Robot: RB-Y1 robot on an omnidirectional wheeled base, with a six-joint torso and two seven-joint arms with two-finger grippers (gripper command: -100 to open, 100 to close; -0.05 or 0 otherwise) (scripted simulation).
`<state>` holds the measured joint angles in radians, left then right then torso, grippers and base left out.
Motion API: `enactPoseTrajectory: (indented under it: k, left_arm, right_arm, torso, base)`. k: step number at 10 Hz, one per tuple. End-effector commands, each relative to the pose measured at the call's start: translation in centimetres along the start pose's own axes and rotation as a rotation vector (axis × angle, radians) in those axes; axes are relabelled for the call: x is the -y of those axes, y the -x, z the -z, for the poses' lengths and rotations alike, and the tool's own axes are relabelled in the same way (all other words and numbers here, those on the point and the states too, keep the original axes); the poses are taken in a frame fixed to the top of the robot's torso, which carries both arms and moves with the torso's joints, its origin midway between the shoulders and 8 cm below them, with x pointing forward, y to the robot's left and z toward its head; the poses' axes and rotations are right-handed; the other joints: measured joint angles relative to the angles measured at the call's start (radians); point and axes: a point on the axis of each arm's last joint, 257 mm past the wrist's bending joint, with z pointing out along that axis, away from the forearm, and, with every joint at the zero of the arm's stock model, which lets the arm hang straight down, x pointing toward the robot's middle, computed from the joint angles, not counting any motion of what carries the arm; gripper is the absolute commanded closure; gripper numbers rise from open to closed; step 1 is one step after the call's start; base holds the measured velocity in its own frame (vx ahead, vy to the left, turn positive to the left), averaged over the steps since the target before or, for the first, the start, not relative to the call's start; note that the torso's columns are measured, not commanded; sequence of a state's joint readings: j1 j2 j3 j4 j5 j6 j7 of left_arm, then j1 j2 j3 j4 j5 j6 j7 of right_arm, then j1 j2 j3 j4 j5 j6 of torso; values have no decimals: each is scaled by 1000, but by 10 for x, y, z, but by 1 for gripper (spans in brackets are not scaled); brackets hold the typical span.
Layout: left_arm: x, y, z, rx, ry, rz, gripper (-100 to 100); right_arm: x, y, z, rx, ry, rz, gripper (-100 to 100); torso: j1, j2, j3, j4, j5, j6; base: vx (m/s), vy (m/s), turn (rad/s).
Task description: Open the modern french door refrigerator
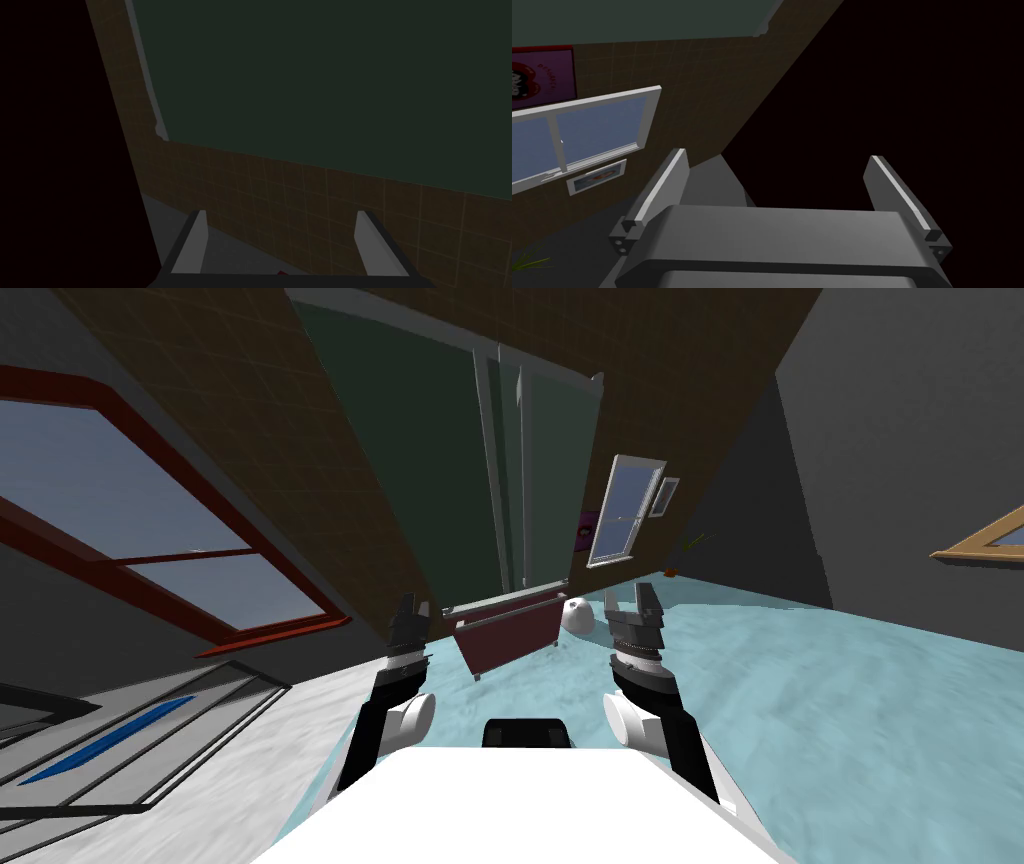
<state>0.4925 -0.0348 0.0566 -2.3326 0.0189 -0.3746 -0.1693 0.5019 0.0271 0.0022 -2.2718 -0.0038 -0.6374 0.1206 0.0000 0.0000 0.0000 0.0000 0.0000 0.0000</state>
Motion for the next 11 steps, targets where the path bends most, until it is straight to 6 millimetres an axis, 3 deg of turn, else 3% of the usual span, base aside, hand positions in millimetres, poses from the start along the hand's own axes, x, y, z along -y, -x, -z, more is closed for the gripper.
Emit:
enactPoseTrajectory:
  k: [1, 4, 5, 6, 7, 9, 10, 11]
  left_arm:
    - [0, 0, 0, 0, 0, 0, 0]
    - [0, 0, 0, 0, 0, 0, 0]
    - [6, 7, -2, 13, -16, -16, 0]
    - [12, 11, -3, 21, -32, -22, 0]
    - [16, 14, -4, 26, -43, -25, 0]
    - [21, 16, -5, 30, -57, -28, 0]
    - [19, 10, -6, -14, -65, -49, -100]
    - [17, 6, -5, -38, -69, -61, -100]
  right_arm:
    - [0, 0, 0, 0, 0, 0, 0]
    - [0, 0, 0, 0, 0, 0, 0]
    - [0, 0, 0, 0, 0, 1, 0]
    - [0, 0, 0, 0, 0, 0, 0]
    - [0, 0, 0, 0, 0, 0, 0]
    - [0, 0, 0, 0, 1, 0, 0]
    - [0, 0, 0, 0, 1, 0, 0]
    - [0, 0, 0, 0, 0, 0, 0]
  torso:
    - [0, 40, -82, 41, 0, 0]
    - [0, 248, -497, 248, 0, 0]
    - [-14, 317, -648, 315, 0, 17]
    - [-31, 382, -801, 385, -3, 17]
    - [-32, 453, -950, 459, -5, 11]
    - [-11, 608, -1240, 612, -1, 4]
    - [-2, 688, -1384, 689, 0, 1]
    - [2, 725, -1451, 724, 1, 0]
  base:
    - [0, 0, 0]
    - [1, 11, 59]
    - [-8, 82, 121]
    - [-20, 74, 49]
    - [-17, 50, 39]
    - [-5, 11, 6]
    - [17, -9, 1]
    - [27, -10, 5]
